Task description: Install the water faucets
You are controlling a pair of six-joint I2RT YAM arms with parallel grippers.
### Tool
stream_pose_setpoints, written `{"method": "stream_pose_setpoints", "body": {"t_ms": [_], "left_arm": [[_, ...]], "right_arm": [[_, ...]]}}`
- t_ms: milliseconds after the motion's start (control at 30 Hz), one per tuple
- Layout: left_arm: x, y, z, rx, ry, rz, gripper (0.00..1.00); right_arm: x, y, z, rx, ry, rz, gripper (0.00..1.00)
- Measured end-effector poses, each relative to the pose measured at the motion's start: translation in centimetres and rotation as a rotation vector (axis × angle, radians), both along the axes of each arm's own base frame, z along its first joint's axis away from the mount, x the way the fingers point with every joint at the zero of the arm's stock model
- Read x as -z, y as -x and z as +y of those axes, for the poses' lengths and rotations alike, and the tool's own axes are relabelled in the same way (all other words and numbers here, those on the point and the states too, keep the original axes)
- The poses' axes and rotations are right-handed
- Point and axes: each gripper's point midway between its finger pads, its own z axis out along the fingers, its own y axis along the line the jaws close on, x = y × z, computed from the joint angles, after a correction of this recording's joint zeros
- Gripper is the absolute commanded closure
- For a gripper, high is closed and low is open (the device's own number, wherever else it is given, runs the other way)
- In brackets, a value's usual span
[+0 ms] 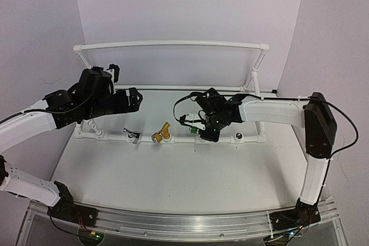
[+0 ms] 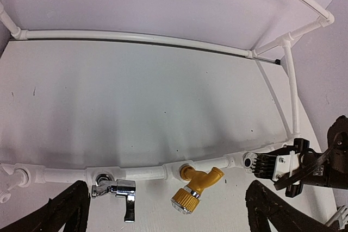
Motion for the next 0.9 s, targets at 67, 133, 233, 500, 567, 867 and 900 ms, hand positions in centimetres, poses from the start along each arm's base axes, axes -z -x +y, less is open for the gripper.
{"method": "stream_pose_setpoints", "body": {"t_ms": [67, 133, 233, 500, 567, 867, 900], "left_arm": [[0.00, 0.00, 0.00, 0.000, 0.000, 0.000, 0.00], [0.00, 0.00, 0.00, 0.000, 0.000, 0.000, 0.00], [0.00, -0.01, 0.01, 0.000, -0.001, 0.000, 0.00], [-0.07, -0.06, 0.15, -0.008, -0.002, -0.004, 0.00], [-0.13, -0.06, 0.21, -0.010, -0.002, -0.006, 0.00], [-0.82, 0.02, 0.65, -0.024, 0.007, -0.024, 0.00], [-0.90, 0.04, 0.67, -0.024, 0.009, -0.026, 0.00]], "right_arm": [[0.00, 0.01, 0.01, 0.006, -0.003, 0.002, 1.00], [-0.01, 0.01, 0.00, 0.021, -0.011, 0.007, 1.00], [0.00, 0.03, 0.01, 0.053, -0.030, 0.017, 1.00], [0.00, 0.03, 0.04, 0.161, -0.091, 0.048, 1.00], [0.00, 0.02, 0.04, 0.188, -0.106, 0.055, 1.00], [0.03, -0.14, -0.20, 0.348, -0.209, 0.093, 1.00], [0.05, -0.17, -0.23, 0.367, -0.223, 0.097, 1.00]]}}
